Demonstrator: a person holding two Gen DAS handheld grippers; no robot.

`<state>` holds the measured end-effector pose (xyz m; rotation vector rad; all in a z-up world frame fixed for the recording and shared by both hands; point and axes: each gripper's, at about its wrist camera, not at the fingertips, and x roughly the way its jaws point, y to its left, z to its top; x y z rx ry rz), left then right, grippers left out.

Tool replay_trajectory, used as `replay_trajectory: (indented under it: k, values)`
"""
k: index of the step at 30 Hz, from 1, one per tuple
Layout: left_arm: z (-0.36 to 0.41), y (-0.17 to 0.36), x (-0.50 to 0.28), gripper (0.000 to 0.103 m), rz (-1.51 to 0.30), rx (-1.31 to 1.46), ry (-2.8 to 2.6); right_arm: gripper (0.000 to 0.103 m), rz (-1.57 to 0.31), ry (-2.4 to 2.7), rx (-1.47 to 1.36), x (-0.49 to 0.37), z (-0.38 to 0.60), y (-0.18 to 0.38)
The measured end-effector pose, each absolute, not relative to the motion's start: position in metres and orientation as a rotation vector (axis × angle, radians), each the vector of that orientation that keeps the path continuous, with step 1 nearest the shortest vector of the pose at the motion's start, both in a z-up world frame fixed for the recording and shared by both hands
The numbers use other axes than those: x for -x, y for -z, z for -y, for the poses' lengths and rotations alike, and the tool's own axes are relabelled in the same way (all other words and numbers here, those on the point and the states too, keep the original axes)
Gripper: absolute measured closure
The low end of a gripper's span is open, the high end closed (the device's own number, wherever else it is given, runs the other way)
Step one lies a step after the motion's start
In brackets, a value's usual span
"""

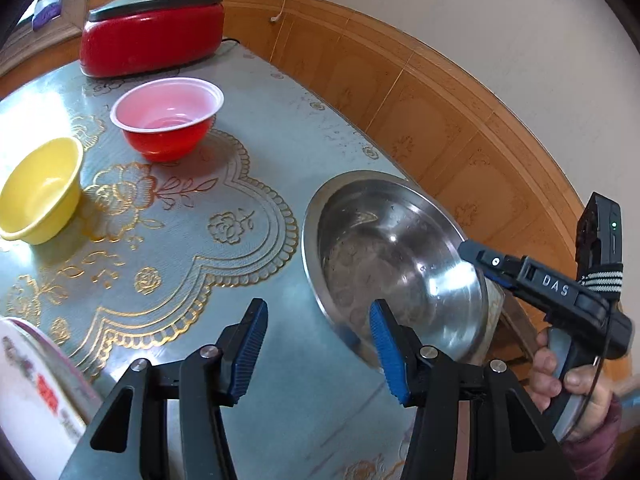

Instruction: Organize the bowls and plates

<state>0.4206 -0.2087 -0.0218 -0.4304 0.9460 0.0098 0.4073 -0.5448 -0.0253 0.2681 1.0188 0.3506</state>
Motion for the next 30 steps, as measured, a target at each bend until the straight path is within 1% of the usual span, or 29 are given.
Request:
replay_trajectory:
  k: [1, 3, 4, 7, 8, 17, 21, 23, 25, 30]
  values:
    - [0.209, 0.026, -0.426, 0.069, -0.957, 0.436, -0.014, 0.068, -1.031, -0.354, -0.259, -0.411, 0.543, 0.029]
    - [0.212, 0.034, -0.437, 0.081, -0.98, 0.454, 0.002, 0.078, -1.049, -0.375, -0.24, -0.415, 0.538, 0.036]
    - [0.213, 0.035, -0.438, 0.085, -0.977, 0.457, -0.003, 0.083, -1.052, -0.375, -0.221, -0.415, 0.536, 0.038]
    - [0.215, 0.033, -0.434, 0.084, -0.971, 0.44, -0.032, 0.092, -1.055, -0.385, -0.171, -0.414, 0.531, 0.04]
    - [0.214, 0.033, -0.43, 0.084, -0.974, 0.444, -0.039, 0.093, -1.062, -0.408, -0.176, -0.414, 0.53, 0.04]
    - [0.198, 0.024, -0.38, 0.082, -0.992, 0.354, -0.135, 0.093, -1.091, -0.542, -0.143, -0.387, 0.49, 0.043]
    - [0.196, 0.03, -0.366, 0.077, -1.008, 0.332, -0.142, 0.093, -1.094, -0.541, -0.123, -0.381, 0.473, 0.047]
    - [0.198, 0.03, -0.362, 0.076, -1.0, 0.307, -0.142, 0.093, -1.083, -0.527, -0.093, -0.379, 0.467, 0.046]
    - [0.197, 0.03, -0.359, 0.073, -0.992, 0.294, -0.138, 0.093, -1.087, -0.518, -0.094, -0.378, 0.462, 0.047]
    - [0.192, 0.03, -0.353, 0.072, -0.977, 0.277, -0.136, 0.092, -1.091, -0.501, -0.081, -0.376, 0.451, 0.05]
